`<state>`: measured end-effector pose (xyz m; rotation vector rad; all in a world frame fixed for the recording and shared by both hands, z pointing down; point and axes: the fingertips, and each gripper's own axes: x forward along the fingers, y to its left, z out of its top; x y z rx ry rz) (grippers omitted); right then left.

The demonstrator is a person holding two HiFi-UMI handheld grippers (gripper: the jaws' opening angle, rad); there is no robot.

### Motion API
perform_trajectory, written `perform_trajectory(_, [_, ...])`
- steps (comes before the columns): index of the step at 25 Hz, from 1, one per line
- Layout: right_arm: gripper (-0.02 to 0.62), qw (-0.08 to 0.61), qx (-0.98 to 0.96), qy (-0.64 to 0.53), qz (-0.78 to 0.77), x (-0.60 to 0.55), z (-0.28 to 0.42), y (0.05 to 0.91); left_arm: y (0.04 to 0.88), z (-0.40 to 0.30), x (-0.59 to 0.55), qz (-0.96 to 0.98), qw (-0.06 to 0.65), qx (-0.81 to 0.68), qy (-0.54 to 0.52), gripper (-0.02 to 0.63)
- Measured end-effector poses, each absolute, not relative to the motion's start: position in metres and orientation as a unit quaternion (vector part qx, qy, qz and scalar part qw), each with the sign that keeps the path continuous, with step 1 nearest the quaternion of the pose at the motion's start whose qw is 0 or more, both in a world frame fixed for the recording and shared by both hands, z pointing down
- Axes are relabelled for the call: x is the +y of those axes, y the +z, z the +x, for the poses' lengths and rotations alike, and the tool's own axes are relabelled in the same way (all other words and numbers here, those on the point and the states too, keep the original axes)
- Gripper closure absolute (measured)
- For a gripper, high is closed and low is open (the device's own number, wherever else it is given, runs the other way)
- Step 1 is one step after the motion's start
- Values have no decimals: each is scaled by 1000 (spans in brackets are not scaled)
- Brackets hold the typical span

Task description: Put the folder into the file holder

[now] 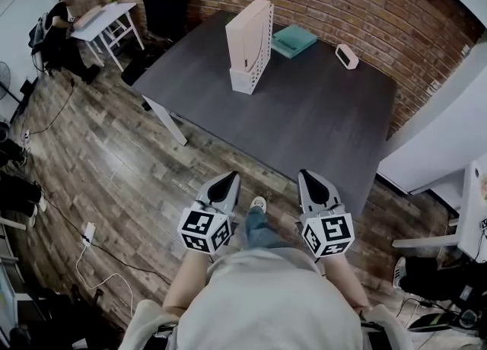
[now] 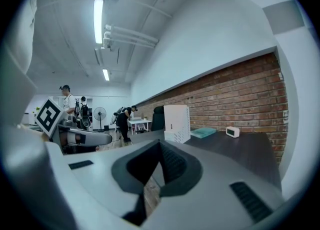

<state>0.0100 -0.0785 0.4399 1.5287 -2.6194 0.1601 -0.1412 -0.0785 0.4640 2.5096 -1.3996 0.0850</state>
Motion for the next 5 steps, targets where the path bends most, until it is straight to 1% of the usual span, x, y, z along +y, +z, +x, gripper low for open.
perform_trajectory(5, [594,53,-860,53,505,-84,12,439,464,-137,-83,869,139,-474,33,595])
